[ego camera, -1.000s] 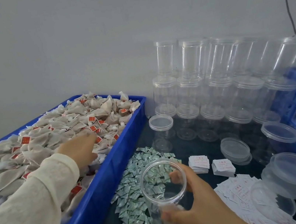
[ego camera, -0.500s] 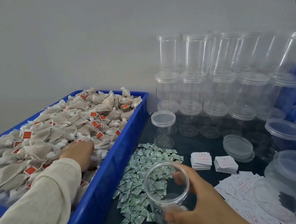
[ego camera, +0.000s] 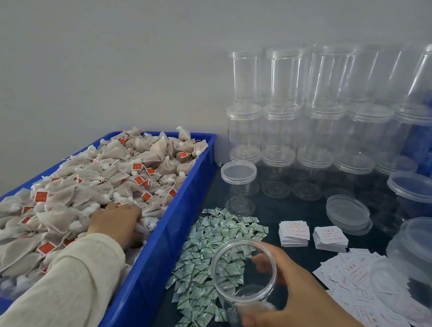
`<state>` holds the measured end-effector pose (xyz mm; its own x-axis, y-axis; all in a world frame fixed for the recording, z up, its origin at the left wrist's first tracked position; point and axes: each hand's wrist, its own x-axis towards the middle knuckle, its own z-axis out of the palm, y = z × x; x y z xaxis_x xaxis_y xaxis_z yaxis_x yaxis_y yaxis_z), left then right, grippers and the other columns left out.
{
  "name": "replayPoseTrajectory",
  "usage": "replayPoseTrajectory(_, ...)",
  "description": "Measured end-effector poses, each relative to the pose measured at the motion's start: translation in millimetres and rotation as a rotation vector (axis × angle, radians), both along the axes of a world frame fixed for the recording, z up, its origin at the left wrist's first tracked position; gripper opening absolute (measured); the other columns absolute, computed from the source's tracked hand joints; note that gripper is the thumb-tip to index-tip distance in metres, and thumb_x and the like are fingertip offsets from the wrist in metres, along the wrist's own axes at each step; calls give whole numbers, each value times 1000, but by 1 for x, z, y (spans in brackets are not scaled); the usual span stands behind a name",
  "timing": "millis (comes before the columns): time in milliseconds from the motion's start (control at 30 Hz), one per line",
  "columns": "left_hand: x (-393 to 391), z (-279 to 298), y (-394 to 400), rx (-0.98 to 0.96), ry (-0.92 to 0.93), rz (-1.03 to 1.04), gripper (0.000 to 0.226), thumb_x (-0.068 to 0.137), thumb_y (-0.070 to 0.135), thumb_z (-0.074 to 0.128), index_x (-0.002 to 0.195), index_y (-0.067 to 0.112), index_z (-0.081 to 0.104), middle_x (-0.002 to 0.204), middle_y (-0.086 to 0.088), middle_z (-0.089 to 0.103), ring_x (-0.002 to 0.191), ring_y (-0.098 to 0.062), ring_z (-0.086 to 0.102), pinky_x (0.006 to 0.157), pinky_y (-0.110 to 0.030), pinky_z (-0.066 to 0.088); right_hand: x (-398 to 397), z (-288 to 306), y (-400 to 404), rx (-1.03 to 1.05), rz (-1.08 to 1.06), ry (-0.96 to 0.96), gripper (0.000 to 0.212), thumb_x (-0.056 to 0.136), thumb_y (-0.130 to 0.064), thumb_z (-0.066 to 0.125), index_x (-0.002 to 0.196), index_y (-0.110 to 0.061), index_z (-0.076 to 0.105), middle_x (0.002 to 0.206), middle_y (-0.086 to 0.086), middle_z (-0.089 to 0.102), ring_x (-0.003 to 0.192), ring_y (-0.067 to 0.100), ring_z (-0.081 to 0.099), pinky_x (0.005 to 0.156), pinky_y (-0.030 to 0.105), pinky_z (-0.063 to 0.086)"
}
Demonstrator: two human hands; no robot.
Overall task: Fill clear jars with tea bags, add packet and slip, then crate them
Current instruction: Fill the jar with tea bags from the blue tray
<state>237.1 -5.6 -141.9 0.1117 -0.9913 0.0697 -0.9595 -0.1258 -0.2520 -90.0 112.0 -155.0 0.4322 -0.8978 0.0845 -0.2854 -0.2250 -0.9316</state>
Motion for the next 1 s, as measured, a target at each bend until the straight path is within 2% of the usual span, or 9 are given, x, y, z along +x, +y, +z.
replayPoseTrajectory(133, -6, 7, -2, -54, -17, -18, 15, 83, 26, 54, 75, 32, 43, 101, 10, 62, 106, -17, 47, 89, -37, 34, 0, 4, 3, -11, 47, -14, 86, 57, -33, 92, 113, -72, 41, 118, -43, 51, 108, -23, 49, 75, -7, 37)
replayPoseTrajectory(200, -4, 12, -3, -79, 49, -13, 13, 87, 27, 52, 77, 34, 47, 96, 9, 58, 102, -17, 49, 88, -37, 37, -2, 6, 3, -18, 49, -9, 86, 57, -32, 92, 113, -72, 41, 118, -43, 51, 108, -23, 48, 76, -7, 36)
replayPoseTrajectory(300, 4, 21, -1, -159, 269, -40, 8, 90, 18, 54, 91, 26, 57, 92, 5, 59, 82, -13, 54, 74, -27, 42, -4, 2, 2, -29, 12, 18, 90, 54, -38, 92, 118, -71, 38, 121, -44, 47, 113, -22, 46, 80, -8, 33)
replayPoseTrajectory(467, 12, 54, 5, -245, 519, -73, 13, 95, 18, 52, 82, 18, 51, 79, -2, 60, 66, -14, 55, 58, -25, 40, -4, -5, 1, -27, -22, 49, 94, 51, -46, 90, 123, -70, 34, 122, -45, 44, 117, -23, 41, 80, -7, 34)
replayPoseTrajectory(600, 4, 84, 12, -326, 568, -100, 9, 89, 15, 59, 81, 15, 55, 81, -3, 60, 71, -16, 56, 60, -27, 41, -1, -5, 0, -40, -16, 65, 92, 52, -48, 90, 120, -72, 33, 122, -45, 44, 115, -22, 43, 81, -8, 32)
replayPoseTrajectory(700, -14, 106, 26, -361, 676, -146, 16, 86, 15, 67, 78, 19, 54, 77, 1, 64, 66, -9, 59, 57, -23, 38, 0, -3, 0, -63, -21, 87, 90, 52, -51, 89, 115, -76, 30, 121, -45, 43, 116, -21, 42, 83, -7, 31)
replayPoseTrajectory(800, -44, 125, 46, -351, 839, -234, 17, 82, 16, 73, 80, 19, 57, 73, 0, 70, 62, -13, 64, 59, -24, 44, -1, -1, 0, -30, -9, 15, 85, 56, -38, 92, 114, -70, 39, 117, -45, 47, 112, -23, 44, 78, -6, 37)
replayPoseTrajectory(900, -78, 134, 71, -279, 986, -375, 16, 78, 17, 75, 78, 20, 59, 75, -1, 73, 69, -19, 70, 65, -30, 57, -2, -2, 0, -6, -18, -30, 83, 57, -32, 93, 114, -65, 42, 112, -46, 49, 109, -24, 45, 74, -5, 40)
replayPoseTrajectory(1000, -107, 127, 93, -153, 1102, -491, 15, 75, 19, 74, 78, 25, 61, 79, -2, 73, 75, -24, 71, 75, -43, 59, -2, -1, -1, -24, -46, -15, 84, 57, -38, 92, 108, -76, 38, 113, -44, 49, 109, -23, 45, 76, -5, 38)
